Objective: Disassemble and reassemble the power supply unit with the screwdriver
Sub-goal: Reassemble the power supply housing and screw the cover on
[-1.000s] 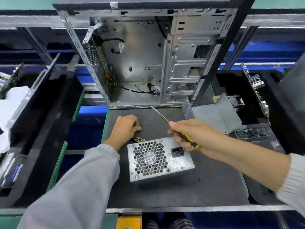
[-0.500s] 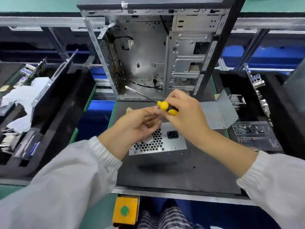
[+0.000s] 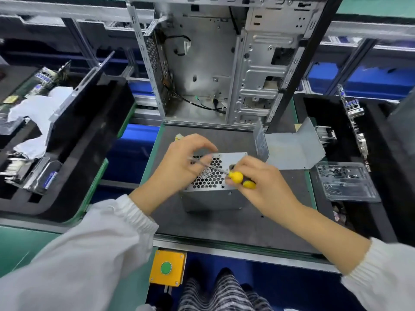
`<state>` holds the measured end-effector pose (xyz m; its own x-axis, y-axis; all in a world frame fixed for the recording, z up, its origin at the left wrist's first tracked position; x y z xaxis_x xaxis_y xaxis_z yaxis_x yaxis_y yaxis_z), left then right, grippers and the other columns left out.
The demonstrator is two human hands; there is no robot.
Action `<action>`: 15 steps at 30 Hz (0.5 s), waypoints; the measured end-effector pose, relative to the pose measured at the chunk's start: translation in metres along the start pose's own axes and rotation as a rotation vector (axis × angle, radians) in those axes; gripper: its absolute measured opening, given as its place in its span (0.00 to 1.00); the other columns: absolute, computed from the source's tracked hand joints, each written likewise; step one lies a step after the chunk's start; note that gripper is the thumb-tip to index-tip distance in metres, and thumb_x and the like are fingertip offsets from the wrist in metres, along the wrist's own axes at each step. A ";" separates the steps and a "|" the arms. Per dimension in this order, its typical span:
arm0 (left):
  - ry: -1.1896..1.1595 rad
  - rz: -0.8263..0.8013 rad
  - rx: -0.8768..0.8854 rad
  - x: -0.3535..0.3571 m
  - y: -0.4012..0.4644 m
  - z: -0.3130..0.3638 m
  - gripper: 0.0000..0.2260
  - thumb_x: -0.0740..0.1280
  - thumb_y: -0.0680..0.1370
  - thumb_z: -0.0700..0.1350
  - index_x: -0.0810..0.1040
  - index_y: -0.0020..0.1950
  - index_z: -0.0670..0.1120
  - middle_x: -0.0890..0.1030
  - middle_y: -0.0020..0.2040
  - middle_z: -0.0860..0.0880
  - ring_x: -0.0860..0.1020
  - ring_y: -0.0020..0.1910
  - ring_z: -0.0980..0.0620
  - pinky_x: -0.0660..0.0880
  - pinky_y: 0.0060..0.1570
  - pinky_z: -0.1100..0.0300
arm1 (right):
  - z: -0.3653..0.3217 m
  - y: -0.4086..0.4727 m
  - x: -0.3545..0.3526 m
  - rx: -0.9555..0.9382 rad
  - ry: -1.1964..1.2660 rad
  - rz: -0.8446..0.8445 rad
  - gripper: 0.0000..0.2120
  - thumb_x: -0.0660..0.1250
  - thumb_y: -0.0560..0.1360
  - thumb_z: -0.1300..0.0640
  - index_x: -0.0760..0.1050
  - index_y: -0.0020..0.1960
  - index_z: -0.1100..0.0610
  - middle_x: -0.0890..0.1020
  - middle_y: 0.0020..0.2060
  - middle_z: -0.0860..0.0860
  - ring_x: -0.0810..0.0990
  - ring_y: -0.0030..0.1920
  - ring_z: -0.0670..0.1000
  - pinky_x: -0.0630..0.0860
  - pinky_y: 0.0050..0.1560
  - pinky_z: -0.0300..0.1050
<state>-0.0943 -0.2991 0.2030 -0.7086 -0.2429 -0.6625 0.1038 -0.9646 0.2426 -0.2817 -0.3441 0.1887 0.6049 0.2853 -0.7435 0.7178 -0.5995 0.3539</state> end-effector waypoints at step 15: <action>-0.086 -0.258 0.089 0.011 -0.024 0.005 0.08 0.76 0.68 0.34 0.83 0.46 0.39 0.78 0.55 0.45 0.76 0.57 0.47 0.69 0.62 0.55 | -0.009 -0.009 0.009 -0.188 -0.317 -0.062 0.08 0.76 0.66 0.64 0.81 0.43 0.60 0.79 0.39 0.53 0.73 0.27 0.55 0.68 0.19 0.43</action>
<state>-0.1082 -0.2787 0.1932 -0.7606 0.0225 -0.6489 -0.1464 -0.9796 0.1376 -0.2792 -0.3293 0.1839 0.4430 0.0534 -0.8949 0.8180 -0.4326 0.3791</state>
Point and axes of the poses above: each hand's wrist, its own y-axis towards the middle knuckle, its own x-axis out of the palm, z = x × y, the point moved 2 cm from there along y, towards the middle knuckle
